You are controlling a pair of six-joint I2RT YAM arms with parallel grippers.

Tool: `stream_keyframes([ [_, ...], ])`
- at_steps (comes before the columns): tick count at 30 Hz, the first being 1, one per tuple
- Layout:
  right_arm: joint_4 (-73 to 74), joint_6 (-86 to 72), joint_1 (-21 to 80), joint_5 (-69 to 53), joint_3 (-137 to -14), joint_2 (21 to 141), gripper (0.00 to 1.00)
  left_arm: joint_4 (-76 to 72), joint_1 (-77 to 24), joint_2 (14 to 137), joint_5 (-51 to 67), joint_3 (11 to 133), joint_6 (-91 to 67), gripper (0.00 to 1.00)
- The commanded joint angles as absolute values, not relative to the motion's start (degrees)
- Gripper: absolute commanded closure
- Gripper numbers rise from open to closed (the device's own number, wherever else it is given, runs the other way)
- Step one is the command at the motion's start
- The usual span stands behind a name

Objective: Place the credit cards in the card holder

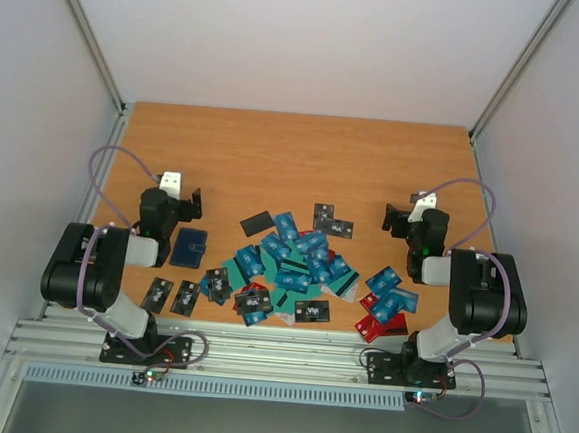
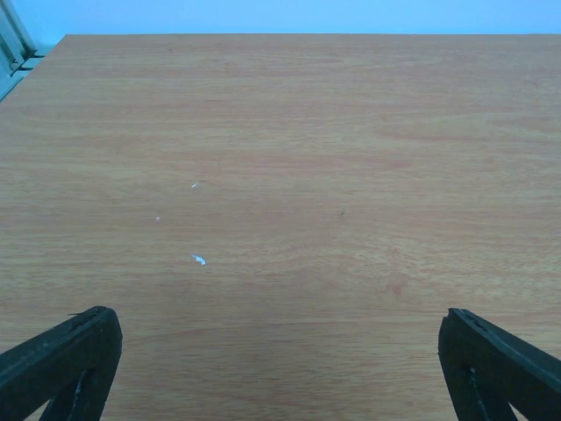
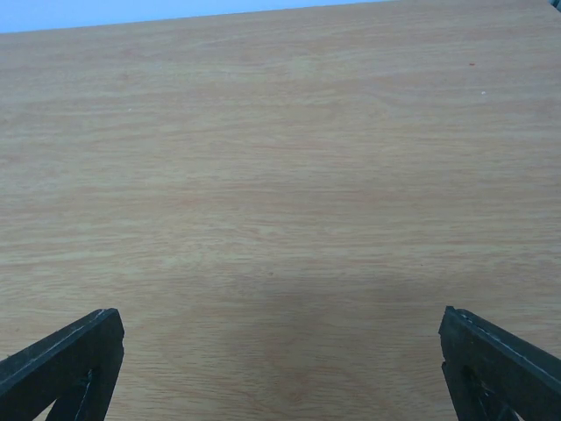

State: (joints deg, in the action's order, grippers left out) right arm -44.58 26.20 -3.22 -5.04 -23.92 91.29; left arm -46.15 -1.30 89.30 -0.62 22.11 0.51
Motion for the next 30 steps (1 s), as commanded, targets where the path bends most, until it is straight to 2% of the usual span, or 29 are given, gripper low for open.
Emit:
stream_keyframes([
  [1, -47.26, 25.96, -3.52, -5.27, -24.35, 91.06, 0.01, -51.24, -1.05, 89.43, -0.8, 23.2, 1.25, 0.01],
  [16, -46.67, 25.88, -3.52, -5.35, -24.7, 91.31, 0.01, -48.33, -1.05, 88.01, -0.23, 24.2, 1.48, 0.0],
  [21, -50.21, 26.3, -3.45, -6.0, -22.09, 89.03, 0.02, -36.3, -1.05, 80.95, -1.77, 27.88, 1.09, 0.01],
  [26, -41.52, 26.11, -2.5, -1.74, -23.29, 81.69, 0.01, -24.0, -1.05, 71.18, -1.39, 33.04, 1.41, 0.01],
  [30, -33.79, 25.04, -1.7, -0.24, -27.25, 75.13, 0.02, -3.68, -1.05, 67.6, -3.38, 43.9, -1.32, 0.01],
])
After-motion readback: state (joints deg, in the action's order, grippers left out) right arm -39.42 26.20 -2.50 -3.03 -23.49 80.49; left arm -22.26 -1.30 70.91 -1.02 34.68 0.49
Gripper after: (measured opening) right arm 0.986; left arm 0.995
